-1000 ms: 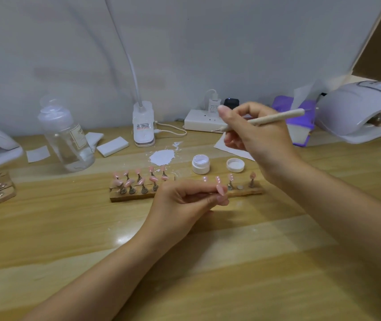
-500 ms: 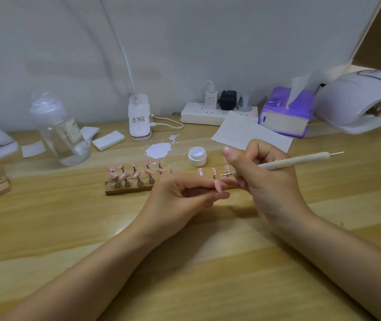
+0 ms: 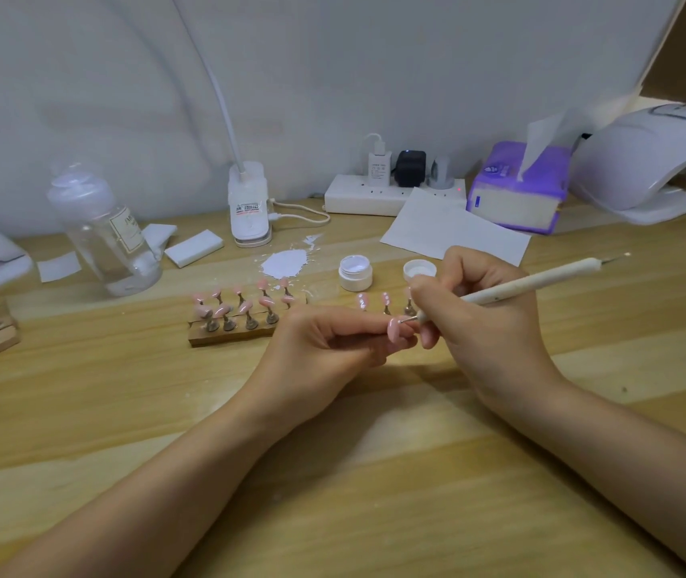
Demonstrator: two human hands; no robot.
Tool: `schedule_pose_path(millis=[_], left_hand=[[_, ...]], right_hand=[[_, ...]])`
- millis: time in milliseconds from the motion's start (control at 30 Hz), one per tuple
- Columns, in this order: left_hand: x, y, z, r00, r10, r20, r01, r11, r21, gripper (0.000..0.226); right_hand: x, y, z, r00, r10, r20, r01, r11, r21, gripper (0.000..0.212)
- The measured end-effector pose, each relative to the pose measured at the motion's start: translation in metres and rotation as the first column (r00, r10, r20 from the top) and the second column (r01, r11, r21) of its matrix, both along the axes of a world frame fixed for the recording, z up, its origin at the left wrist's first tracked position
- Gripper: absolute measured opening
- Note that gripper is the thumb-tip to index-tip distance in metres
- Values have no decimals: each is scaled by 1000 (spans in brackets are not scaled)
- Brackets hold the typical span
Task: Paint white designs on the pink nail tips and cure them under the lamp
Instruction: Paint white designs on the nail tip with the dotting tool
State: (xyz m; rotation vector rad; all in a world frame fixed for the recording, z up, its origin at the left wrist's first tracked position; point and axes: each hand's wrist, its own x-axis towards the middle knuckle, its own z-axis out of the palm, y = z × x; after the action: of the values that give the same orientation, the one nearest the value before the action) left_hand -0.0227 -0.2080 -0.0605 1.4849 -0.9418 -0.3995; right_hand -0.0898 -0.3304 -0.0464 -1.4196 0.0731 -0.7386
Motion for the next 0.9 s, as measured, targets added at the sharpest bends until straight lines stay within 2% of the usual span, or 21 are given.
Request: schedule_pose_path(millis=[900], left_hand=[[0,-1,-1,1000,-9,29,8,1000,29,18]], right_hand=[[3,-1,-4,1000,-9,-26,8,1000,-10,49]])
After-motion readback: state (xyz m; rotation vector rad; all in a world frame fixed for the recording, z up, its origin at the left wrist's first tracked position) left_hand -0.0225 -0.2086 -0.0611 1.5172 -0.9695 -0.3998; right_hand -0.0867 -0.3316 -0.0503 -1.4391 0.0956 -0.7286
